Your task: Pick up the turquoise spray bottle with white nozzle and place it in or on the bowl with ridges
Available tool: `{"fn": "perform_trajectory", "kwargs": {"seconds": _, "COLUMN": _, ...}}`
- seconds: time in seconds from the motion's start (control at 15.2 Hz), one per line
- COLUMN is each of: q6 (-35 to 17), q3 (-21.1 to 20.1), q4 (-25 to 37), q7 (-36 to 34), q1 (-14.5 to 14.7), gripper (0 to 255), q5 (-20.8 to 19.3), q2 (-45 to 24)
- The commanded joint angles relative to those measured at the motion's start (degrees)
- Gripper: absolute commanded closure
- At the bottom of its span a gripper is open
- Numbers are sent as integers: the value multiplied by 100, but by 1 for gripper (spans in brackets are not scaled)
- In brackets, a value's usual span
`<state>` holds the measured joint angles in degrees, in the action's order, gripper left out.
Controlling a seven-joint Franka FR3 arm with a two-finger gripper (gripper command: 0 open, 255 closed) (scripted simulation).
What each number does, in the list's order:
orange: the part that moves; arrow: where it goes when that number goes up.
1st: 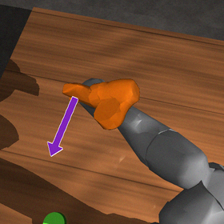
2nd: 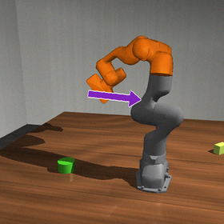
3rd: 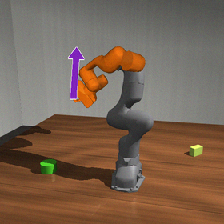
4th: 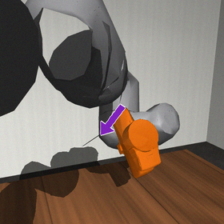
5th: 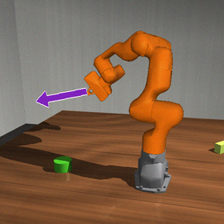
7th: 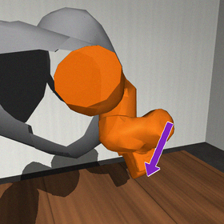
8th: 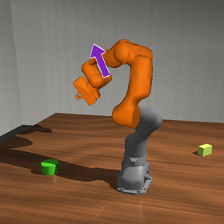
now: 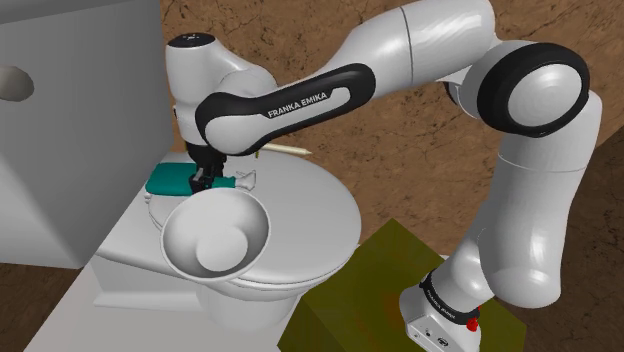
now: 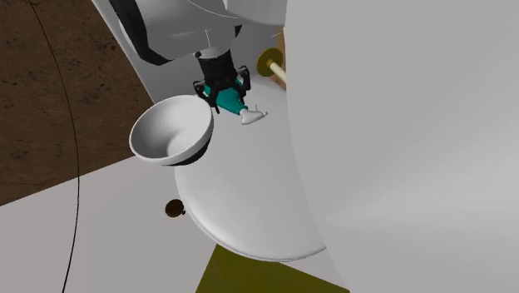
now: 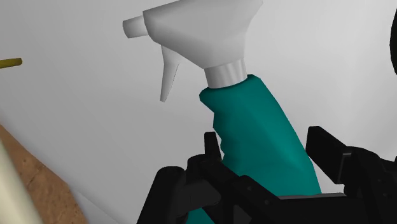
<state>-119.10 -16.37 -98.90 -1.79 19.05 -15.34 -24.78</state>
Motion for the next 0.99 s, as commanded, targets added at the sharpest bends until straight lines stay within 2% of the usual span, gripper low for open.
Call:
{"fn": "perform_trajectory", "kwargs": {"seconds": 0.0, "q6": 137, "q3": -18, "q4": 91, "q7": 30, "q1": 4, "gripper": 255, "q5": 31, "q2": 50}}
{"fn": "perform_trajectory", "kwargs": {"seconds": 0.92, "q6": 1041, "q3": -91, "q4": 658, "q7": 223, "q1": -12, "gripper": 255, "q5": 213, "q2": 416}}
